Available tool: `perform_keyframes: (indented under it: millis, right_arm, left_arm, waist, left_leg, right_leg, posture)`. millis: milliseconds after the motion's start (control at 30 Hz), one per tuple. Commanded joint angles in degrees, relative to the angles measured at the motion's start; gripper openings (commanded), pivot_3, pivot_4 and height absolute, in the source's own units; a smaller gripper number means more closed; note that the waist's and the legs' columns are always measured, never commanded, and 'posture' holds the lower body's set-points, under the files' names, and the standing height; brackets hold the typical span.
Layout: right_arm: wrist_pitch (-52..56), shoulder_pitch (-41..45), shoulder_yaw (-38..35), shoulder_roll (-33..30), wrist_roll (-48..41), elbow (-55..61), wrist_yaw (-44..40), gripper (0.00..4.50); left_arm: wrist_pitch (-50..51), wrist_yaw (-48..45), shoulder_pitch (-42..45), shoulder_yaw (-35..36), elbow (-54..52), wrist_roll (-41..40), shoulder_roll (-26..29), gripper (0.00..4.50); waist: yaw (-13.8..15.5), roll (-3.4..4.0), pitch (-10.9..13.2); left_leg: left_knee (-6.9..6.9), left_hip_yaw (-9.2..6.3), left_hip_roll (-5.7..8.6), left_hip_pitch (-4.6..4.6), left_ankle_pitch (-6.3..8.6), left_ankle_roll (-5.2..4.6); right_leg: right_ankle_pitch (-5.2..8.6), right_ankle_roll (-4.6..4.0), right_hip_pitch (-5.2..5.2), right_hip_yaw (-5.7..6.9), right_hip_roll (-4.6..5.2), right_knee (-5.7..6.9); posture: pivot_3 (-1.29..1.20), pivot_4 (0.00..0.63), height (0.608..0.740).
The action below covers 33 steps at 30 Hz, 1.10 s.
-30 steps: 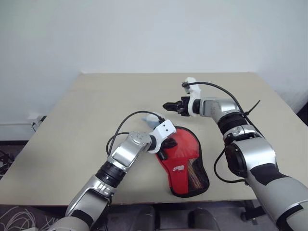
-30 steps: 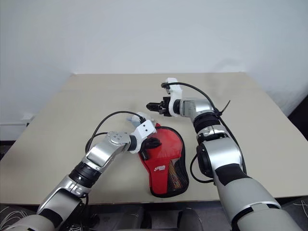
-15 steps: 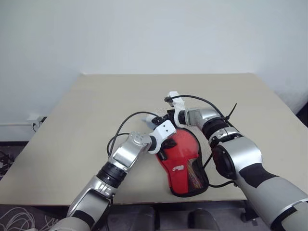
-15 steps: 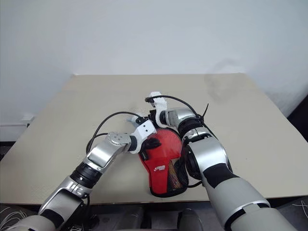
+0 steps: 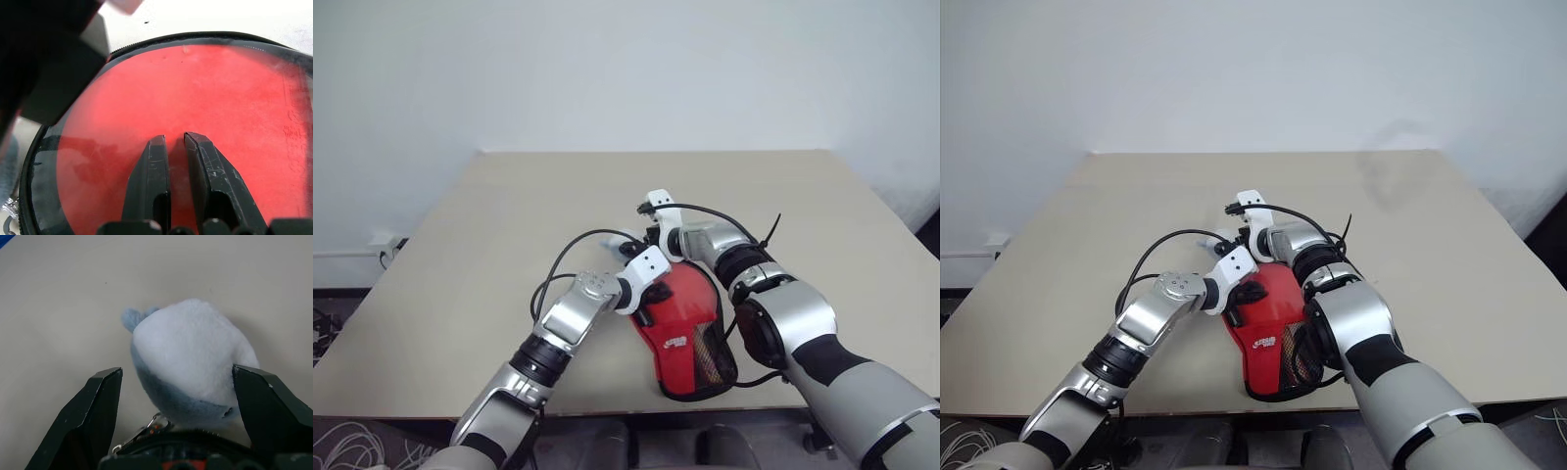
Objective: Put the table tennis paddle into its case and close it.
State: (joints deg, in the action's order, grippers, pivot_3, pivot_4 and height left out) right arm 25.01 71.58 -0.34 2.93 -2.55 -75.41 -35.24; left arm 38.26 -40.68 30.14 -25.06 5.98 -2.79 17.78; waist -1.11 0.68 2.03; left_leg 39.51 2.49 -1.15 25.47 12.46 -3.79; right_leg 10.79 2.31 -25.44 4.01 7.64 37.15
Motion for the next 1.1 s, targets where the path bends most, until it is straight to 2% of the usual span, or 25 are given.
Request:
perform_keyframes:
  millis: [33,133,167,200,500,633,800,1100]
  right_arm:
    - [-1.35,1.38,-0.03,0.22,1.01,0.76,-0.11,3.81]
    - [-1.22,1.34,-0.24,0.37,1.3,0.74,-0.34,3.81]
    - [-1.19,1.31,-0.22,0.42,1.45,0.72,-0.17,3.43]
    - [-1.11,1.27,-0.24,0.47,1.55,0.69,0.07,3.24]
    - [-1.2,0.67,0.34,0.59,3.23,0.56,1.51,0.13]
    - [-1.63,0.48,0.47,0.58,3.9,0.69,2.05,0.06]
    - [-2.19,2.03,-3.87,-0.33,0.77,1.42,5.8,0.06]
    - [-7.61,3.26,-8.68,-5.03,-1.23,3.33,11.79,0.06]
  left_arm:
    - [4.25,-0.29,-2.95,-2.93,3.64,1.68,0.3,0.59]
    - [4.64,-0.2,-3.14,-2.86,3.35,1.57,0.32,0.59]
    - [4.81,-0.19,-3.21,-2.81,3.27,1.51,0.32,0.59]
    - [4.96,-0.18,-3.27,-2.77,3.19,1.46,0.32,0.59]
    - [5.48,-0.22,-3.3,-2.79,2.91,1.61,0.21,0.59]
    - [5.6,-0.32,-3.26,-3.06,2.89,1.69,0.14,0.59]
    - [6.38,-0.45,-3.15,-3.21,3.15,1.52,-0.19,0.59]
    - [8.45,-0.62,-2.76,-3.0,4.05,1.04,-0.97,0.59]
  waist:
    - [-0.01,0.0,0.0]
    - [-0.02,0.0,0.0]
    - [-0.03,0.0,0.0]
    - [-0.03,0.0,0.0]
    - [-0.03,-0.01,0.0]
    - [-0.03,-0.01,-0.01]
    - [0.0,-0.01,-0.01]
    - [0.04,-0.01,0.0]
  left_leg:
    - [0.0,0.0,0.0,0.0,0.0,0.0]
    - [0.0,0.01,-0.01,0.01,0.0,0.0]
    - [-0.01,0.01,-0.01,0.01,0.0,0.0]
    - [-0.02,0.01,-0.01,0.01,0.0,0.0]
    - [-0.22,0.02,-0.01,-0.02,0.0,0.01]
    - [-0.22,0.02,0.0,-0.02,0.0,0.01]
    - [-0.24,0.0,-0.01,-0.02,0.0,0.01]
    - [-0.26,0.01,0.05,0.0,0.0,0.0]
  right_leg:
    - [0.0,0.0,0.0,0.0,0.0,0.0]
    - [0.0,0.0,0.0,-0.01,0.0,0.0]
    - [0.0,0.0,-0.01,0.0,0.0,0.0]
    - [0.0,0.0,-0.01,0.0,0.0,0.0]
    - [0.0,0.0,-0.05,0.01,0.0,-0.03]
    - [0.0,0.0,-0.04,0.01,0.0,-0.04]
    - [0.0,-0.01,-0.04,0.0,0.0,-0.05]
    - [0.0,0.0,0.0,0.01,0.04,-0.14]
  posture:
    - [0.0,0.0,0.688]
    - [0.0,0.0,0.688]
    - [0.0,0.0,0.688]
    - [0.0,0.0,0.688]
    - [0.0,0.0,0.688]
    - [0.0,0.0,0.688]
    - [0.0,0.0,0.688]
    - [0.0,0.0,0.688]
